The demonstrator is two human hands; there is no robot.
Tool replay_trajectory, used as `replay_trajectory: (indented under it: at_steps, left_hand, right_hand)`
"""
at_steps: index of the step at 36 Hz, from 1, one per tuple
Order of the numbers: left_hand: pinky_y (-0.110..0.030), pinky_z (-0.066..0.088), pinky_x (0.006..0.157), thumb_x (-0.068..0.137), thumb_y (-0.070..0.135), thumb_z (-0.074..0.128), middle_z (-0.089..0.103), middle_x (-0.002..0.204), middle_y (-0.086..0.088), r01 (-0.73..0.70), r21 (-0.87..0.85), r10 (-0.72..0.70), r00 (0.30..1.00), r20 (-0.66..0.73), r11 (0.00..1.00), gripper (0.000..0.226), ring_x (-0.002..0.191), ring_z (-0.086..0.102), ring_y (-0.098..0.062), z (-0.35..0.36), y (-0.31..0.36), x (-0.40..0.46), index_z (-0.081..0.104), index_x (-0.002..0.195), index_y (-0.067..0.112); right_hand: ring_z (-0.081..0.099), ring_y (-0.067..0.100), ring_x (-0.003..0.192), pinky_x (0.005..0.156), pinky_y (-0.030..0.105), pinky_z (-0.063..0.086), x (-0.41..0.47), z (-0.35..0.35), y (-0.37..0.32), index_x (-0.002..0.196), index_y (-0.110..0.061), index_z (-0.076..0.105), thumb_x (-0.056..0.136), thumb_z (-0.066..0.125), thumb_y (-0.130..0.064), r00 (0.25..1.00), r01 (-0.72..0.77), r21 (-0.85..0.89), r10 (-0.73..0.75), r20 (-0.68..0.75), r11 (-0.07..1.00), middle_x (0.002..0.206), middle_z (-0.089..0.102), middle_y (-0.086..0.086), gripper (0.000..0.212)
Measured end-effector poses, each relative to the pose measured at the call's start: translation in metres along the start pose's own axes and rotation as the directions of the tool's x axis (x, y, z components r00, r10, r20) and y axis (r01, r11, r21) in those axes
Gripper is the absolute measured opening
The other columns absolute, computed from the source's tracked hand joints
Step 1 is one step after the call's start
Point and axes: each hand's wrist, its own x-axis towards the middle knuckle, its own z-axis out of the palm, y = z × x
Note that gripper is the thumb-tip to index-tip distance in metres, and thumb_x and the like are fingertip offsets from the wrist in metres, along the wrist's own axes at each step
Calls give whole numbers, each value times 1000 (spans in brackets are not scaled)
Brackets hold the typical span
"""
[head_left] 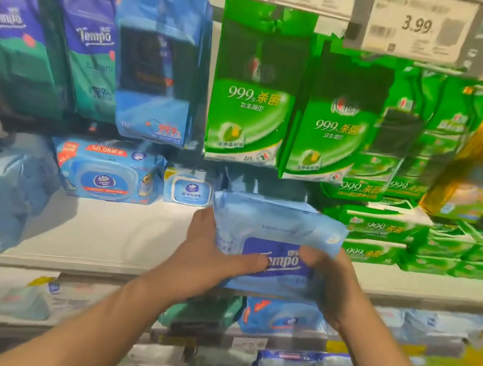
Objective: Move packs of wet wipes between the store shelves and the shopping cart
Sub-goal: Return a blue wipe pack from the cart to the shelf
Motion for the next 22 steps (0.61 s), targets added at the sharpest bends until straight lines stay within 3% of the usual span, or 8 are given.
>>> replay_trajectory:
  at_steps: [3, 6, 8, 11, 14, 18, 22]
  left_hand:
    - [-44, 47, 106, 42, 75, 86, 50, 132, 8, 17, 69, -14, 999, -40, 997, 80, 128, 52, -10, 3, -15, 5, 37, 105, 72]
    - [-48, 46, 107, 49, 71, 87, 48, 137, 6, -18, 102, 22, 999, -41, 995, 88, 133, 48, -14, 8, -26, 7, 35, 120, 65]
    - [-49, 43, 110, 49, 70, 88, 43, 141, 8, -33, 131, 40, 998, -49, 991, 101, 137, 43, -13, 10, -34, 6, 28, 130, 60]
    - [-50, 41, 111, 47, 67, 91, 38, 144, 9, -25, 180, 34, 998, -45, 983, 118, 141, 39, -16, 11, -42, 11, 21, 141, 51]
    - [-52, 44, 108, 45, 62, 94, 45, 145, 4, 5, 179, 1, 1000, -31, 984, 124, 138, 45, -22, 10, -50, 17, 20, 144, 49]
    - [-52, 46, 106, 47, 63, 93, 52, 142, 3, -7, 202, 15, 999, -41, 979, 122, 134, 50, -25, 14, -55, 15, 25, 146, 42]
    - [-47, 45, 107, 52, 75, 83, 56, 134, 14, -34, 244, 35, 999, 4, 969, 104, 130, 52, -14, 20, -41, 9, 38, 140, 40]
  right_hand:
    - [71, 34, 87, 65, 43, 58, 8, -9, 0, 114, -22, 67, 48, 82, -28, 999, -29, -42, 30, 27, 999, 101, 74, 17, 69]
    - [63, 41, 86, 74, 55, 50, 11, -18, 3, 121, -15, 64, 54, 91, -36, 998, -26, -123, 32, 51, 992, 108, 63, 39, 75]
    - [71, 39, 91, 77, 55, 59, 10, -24, 7, 116, -5, 65, 56, 81, -28, 998, -17, -172, 26, 54, 985, 104, 72, 27, 67]
    - [75, 28, 86, 69, 37, 60, 6, -30, 12, 106, -3, 67, 54, 77, -25, 998, 0, -234, 16, 65, 972, 94, 77, 14, 58]
    - [74, 34, 98, 81, 48, 59, 3, -31, 13, 120, -5, 64, 61, 78, -24, 999, 3, -265, 7, 40, 964, 106, 76, 16, 64]
    - [73, 32, 102, 82, 48, 60, -6, -26, 10, 124, -15, 64, 70, 74, -22, 999, 39, -305, -46, -16, 952, 108, 77, 10, 55]
    - [74, 29, 101, 84, 46, 60, -18, -18, 7, 122, -18, 66, 81, 67, -15, 998, 22, -307, -40, -54, 952, 109, 76, 10, 40]
